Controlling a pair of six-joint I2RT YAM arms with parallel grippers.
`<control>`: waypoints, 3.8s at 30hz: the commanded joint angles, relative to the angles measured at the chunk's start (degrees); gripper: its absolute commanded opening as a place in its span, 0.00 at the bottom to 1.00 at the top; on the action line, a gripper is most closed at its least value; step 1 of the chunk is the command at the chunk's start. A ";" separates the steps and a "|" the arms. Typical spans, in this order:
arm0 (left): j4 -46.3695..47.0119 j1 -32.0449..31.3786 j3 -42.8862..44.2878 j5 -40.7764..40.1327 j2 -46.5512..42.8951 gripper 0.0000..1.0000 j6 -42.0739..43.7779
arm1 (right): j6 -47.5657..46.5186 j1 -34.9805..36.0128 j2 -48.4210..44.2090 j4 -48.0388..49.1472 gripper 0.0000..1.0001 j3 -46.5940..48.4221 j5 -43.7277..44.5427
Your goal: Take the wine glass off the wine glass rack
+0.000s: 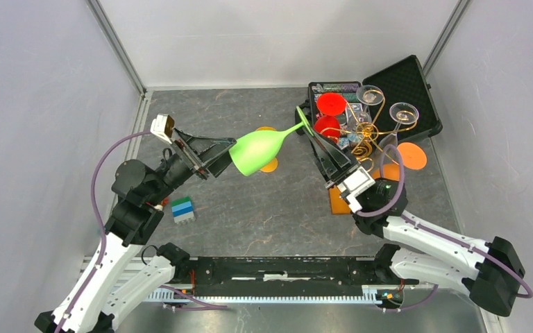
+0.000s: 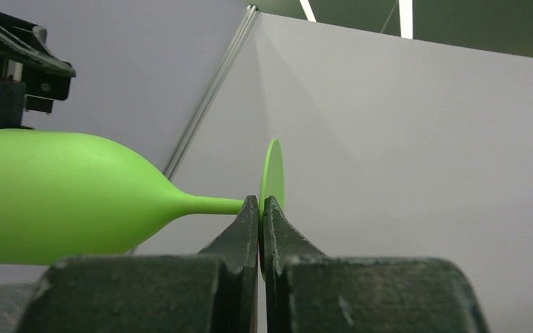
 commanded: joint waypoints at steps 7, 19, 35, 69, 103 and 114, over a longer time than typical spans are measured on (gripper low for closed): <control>12.06 -0.06 -1.32 5.03 1.89 0.43 -6.43 | 6.04 0.87 2.24 6.15 0.00 0.94 -0.47; 13.93 -0.10 -0.69 6.97 4.60 0.02 -4.20 | 7.50 1.08 3.02 5.44 0.00 1.18 -0.93; -21.79 -0.08 17.76 -17.88 4.84 0.02 32.57 | 7.05 1.08 -6.65 -14.72 0.83 5.07 -1.55; -57.55 -0.06 47.08 -25.19 64.50 0.02 70.58 | -4.80 1.12 -18.13 -57.83 0.83 17.82 33.47; -51.31 0.89 47.62 -28.32 50.23 0.94 71.24 | -13.99 1.06 0.26 -80.01 0.86 42.04 42.86; -44.74 1.00 38.37 -28.85 38.08 1.00 68.72 | -7.75 0.68 12.85 -100.12 0.85 58.60 42.35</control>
